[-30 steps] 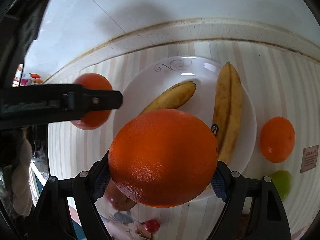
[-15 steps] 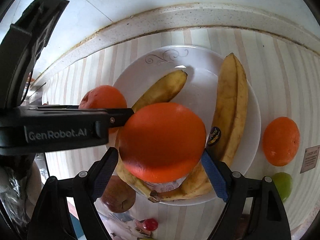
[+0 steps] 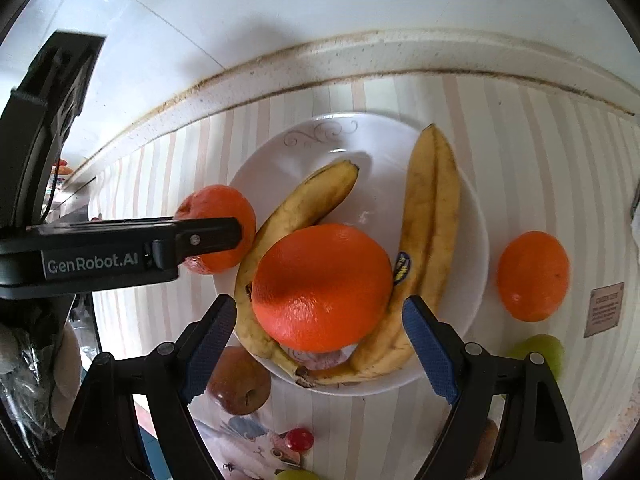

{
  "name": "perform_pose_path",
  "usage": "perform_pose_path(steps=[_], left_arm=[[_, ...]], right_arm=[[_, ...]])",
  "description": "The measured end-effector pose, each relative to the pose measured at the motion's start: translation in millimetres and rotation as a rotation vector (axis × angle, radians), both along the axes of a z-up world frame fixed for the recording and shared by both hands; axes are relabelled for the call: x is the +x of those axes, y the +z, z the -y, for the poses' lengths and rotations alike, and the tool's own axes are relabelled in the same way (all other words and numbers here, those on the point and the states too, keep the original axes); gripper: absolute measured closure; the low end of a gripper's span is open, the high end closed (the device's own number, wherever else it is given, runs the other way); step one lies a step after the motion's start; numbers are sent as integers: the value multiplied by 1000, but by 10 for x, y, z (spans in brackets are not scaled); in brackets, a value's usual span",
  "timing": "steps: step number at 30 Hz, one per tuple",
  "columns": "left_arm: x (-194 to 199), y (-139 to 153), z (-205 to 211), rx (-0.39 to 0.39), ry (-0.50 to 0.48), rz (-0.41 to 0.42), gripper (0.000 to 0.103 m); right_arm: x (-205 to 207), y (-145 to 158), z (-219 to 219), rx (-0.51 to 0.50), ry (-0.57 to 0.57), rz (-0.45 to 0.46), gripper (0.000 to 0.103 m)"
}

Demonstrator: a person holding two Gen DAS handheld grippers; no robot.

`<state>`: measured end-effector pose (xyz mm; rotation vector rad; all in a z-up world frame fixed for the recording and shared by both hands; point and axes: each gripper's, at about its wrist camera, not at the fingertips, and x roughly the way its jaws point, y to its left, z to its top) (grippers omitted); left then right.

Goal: Organize fruits
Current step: 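Carry both oranges to the plate and release them beside the bananas, then grasp the green apple with the left tool while the right tool grasps the red apple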

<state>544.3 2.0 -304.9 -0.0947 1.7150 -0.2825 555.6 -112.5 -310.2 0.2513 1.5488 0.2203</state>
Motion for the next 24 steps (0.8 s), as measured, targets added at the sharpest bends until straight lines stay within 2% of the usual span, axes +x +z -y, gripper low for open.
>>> perform_pose_path(steps=[3, 9, 15, 24], left_arm=[[-25, 215, -87, 24, 8, 57, 34], [-379, 654, -173, 62, 36, 189, 34], [-805, 946, -215, 79, 73, 277, 34], [-1336, 1259, -240, 90, 94, 358, 34]], right_arm=[[-58, 155, 74, -31, -5, 38, 16], [-244, 424, 135, -81, 15, 114, 15], [-533, 666, 151, -99, 38, 167, 15], [-1054, 1037, 150, -97, 57, 260, 15]])
